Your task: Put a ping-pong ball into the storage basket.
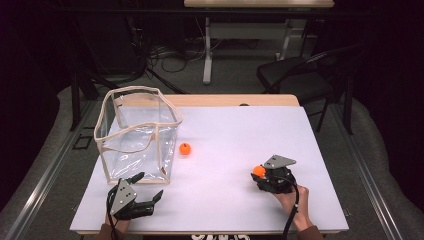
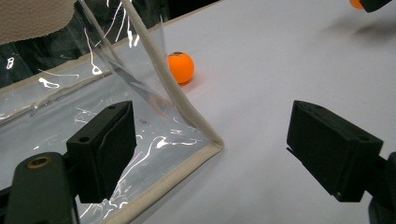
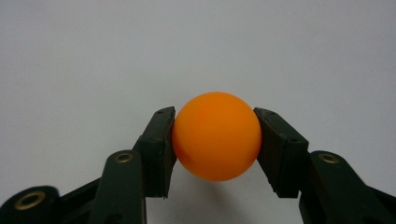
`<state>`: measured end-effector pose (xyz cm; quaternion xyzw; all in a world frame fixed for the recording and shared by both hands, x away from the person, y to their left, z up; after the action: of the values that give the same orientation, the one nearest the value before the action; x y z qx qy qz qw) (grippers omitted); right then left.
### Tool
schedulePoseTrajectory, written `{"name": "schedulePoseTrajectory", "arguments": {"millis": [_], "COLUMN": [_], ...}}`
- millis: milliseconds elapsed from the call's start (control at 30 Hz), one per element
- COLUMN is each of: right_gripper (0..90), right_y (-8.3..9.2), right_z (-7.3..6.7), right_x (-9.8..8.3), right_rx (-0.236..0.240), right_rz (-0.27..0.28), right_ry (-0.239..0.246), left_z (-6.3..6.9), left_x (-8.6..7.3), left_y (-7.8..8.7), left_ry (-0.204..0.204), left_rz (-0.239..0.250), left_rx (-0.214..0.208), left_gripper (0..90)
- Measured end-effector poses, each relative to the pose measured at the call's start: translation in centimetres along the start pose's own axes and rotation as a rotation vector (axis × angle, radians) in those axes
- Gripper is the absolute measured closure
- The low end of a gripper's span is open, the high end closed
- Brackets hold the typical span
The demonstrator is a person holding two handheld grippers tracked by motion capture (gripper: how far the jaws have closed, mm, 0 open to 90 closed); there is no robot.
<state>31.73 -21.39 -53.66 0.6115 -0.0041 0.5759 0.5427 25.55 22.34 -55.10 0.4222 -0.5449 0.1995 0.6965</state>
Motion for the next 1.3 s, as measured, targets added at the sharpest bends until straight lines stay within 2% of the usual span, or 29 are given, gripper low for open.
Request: {"name": "schedulePoseTrajectory", "arguments": {"millis": [333,700,1300], "right_gripper": [50.4,50.4,50.4], "right_y": [0.6,1.3,2.4], "right_z": [0.1,0.3,0.5], "right_x": [0.6,1.3,2.2], "right_rx": [-0.006,0.004,-0.008], "right_rz": [-0.002,0.008,0.04], "right_ry": [0.02,0.011,0.002], "left_z": [0.0,0.0,0.0], "left_x": [0.0,0.0,0.0], "left_y": [0.0,0.0,-0.1], "left_ry": [-0.006,-0.002,0.002], "left_rz": [0.0,0.001,-0.003], "left_rx": [-0.001,0.001,0.003], "left_gripper": [15.8,15.8,15.8]}}
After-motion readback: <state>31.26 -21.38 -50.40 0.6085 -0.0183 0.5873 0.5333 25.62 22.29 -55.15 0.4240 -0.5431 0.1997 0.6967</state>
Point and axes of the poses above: each handheld gripper's, and its own axes: y roughly backward along the jaws, x roughly out of its top, z roughly to its right, the point moved 1 cm from there along -y, roughly forward along the jaws, and after that the axes turned 12 degrees about y, right-handed, at the moved point
